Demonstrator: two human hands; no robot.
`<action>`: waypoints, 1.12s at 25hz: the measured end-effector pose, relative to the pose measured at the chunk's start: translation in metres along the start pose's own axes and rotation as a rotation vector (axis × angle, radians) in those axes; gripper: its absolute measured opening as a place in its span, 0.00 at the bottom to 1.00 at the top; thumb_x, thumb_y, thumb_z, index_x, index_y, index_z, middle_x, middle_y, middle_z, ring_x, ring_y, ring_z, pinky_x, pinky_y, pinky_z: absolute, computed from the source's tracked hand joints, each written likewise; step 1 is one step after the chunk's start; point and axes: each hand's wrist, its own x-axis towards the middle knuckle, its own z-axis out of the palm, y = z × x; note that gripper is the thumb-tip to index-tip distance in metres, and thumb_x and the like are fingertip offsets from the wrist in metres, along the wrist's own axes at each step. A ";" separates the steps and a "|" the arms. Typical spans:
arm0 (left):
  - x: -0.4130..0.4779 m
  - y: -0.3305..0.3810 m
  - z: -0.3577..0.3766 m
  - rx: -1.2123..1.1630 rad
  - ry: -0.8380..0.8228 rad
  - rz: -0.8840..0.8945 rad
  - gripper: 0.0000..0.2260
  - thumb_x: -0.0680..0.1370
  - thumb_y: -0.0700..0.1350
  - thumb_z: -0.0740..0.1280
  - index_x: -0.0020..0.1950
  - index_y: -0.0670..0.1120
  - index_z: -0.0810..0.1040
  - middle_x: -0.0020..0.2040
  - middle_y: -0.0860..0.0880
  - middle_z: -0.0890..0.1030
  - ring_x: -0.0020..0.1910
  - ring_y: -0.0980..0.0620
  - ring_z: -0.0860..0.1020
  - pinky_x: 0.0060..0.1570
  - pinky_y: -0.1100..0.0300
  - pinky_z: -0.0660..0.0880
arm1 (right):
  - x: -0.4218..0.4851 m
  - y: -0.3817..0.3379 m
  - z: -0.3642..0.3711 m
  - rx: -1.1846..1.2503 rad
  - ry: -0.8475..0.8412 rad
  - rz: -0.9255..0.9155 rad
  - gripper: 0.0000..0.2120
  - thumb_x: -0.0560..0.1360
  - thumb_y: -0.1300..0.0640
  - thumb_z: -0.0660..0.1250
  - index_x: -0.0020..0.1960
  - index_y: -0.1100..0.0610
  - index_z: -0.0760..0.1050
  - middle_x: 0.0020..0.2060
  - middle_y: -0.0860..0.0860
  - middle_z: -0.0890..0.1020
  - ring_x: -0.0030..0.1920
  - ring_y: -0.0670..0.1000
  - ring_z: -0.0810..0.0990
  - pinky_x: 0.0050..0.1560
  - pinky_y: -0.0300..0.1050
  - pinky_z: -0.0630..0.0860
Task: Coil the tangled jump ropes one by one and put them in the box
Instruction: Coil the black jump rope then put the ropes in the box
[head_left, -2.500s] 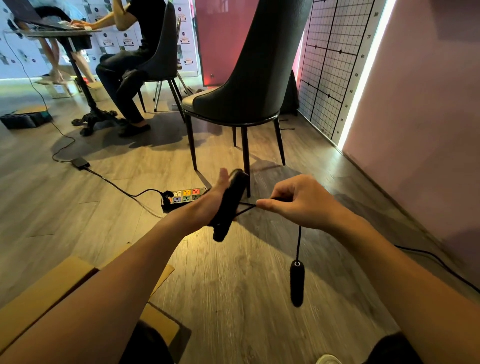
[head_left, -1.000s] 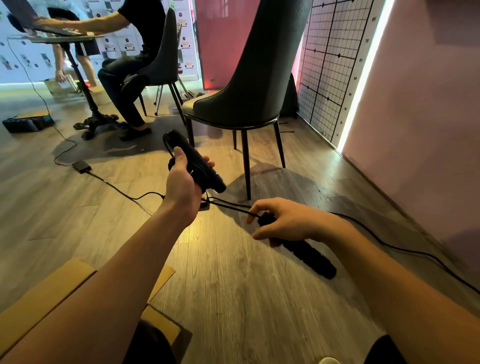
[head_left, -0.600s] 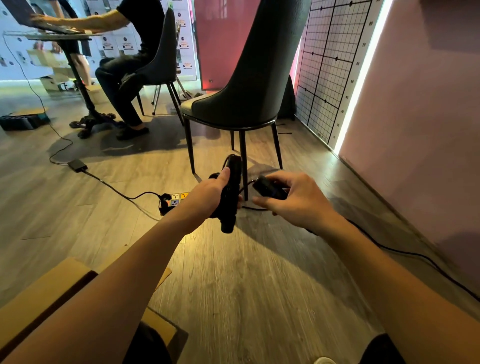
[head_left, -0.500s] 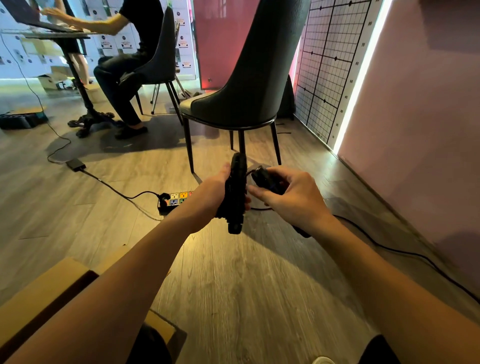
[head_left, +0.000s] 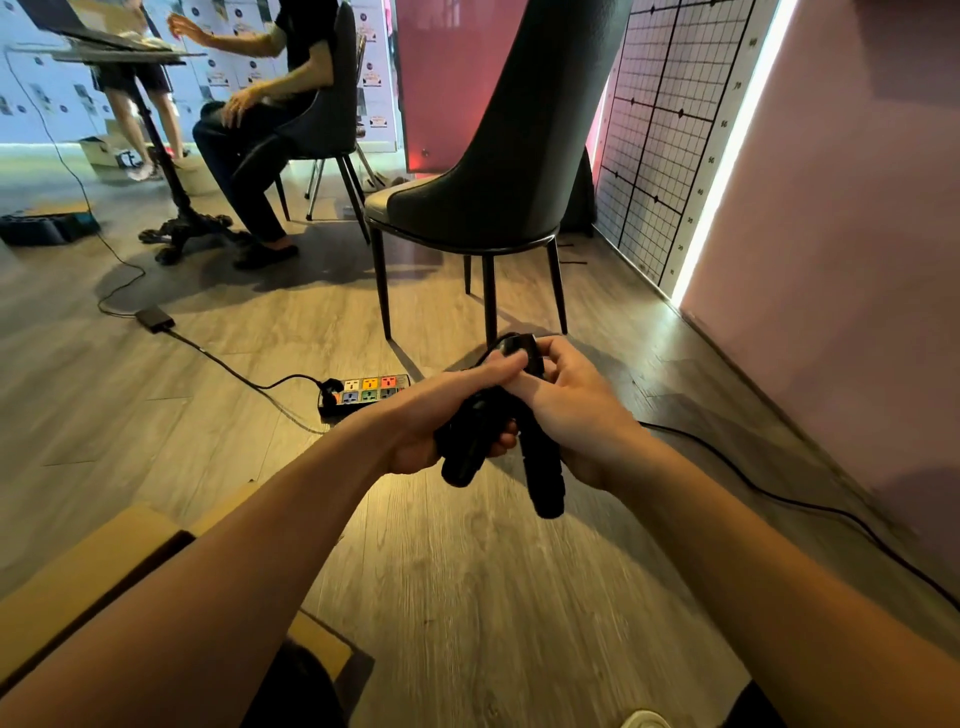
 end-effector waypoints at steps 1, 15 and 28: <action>-0.003 -0.001 -0.004 0.018 -0.032 -0.005 0.25 0.71 0.58 0.72 0.58 0.40 0.80 0.42 0.45 0.81 0.39 0.51 0.80 0.46 0.58 0.79 | -0.002 -0.001 0.000 -0.006 -0.052 0.017 0.15 0.77 0.51 0.70 0.60 0.55 0.71 0.47 0.57 0.82 0.37 0.52 0.81 0.39 0.48 0.78; -0.017 -0.007 -0.012 -0.073 0.055 -0.067 0.09 0.67 0.41 0.65 0.43 0.38 0.77 0.33 0.45 0.78 0.29 0.52 0.77 0.29 0.63 0.76 | -0.013 0.003 0.012 -0.040 -0.278 -0.027 0.15 0.80 0.48 0.65 0.63 0.50 0.66 0.46 0.52 0.78 0.41 0.48 0.80 0.46 0.45 0.78; -0.019 -0.001 -0.037 0.574 0.282 0.129 0.13 0.69 0.47 0.78 0.50 0.42 0.85 0.42 0.46 0.86 0.42 0.50 0.86 0.43 0.59 0.81 | 0.000 0.005 0.009 -0.419 -0.013 -0.083 0.15 0.79 0.40 0.63 0.58 0.49 0.71 0.52 0.52 0.77 0.50 0.52 0.79 0.46 0.45 0.79</action>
